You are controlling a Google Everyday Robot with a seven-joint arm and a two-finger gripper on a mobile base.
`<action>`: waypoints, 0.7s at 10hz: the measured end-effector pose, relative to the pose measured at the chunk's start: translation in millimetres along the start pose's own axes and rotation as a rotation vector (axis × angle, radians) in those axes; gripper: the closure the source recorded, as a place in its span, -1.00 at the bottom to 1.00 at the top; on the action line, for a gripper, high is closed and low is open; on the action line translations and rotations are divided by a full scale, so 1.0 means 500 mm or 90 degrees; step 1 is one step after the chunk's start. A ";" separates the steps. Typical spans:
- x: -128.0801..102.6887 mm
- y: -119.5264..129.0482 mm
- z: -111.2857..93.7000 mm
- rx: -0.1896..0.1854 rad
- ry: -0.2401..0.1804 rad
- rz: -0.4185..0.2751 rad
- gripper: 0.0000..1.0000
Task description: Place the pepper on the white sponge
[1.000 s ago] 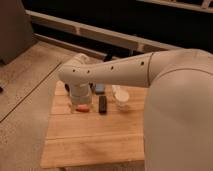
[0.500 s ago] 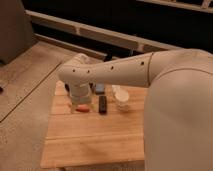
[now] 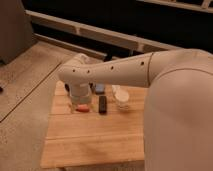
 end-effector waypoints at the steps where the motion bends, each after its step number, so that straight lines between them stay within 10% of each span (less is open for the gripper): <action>1: 0.000 0.000 0.000 0.000 0.000 0.000 -0.30; 7: -0.002 0.002 -0.003 0.005 0.001 -0.035 -0.30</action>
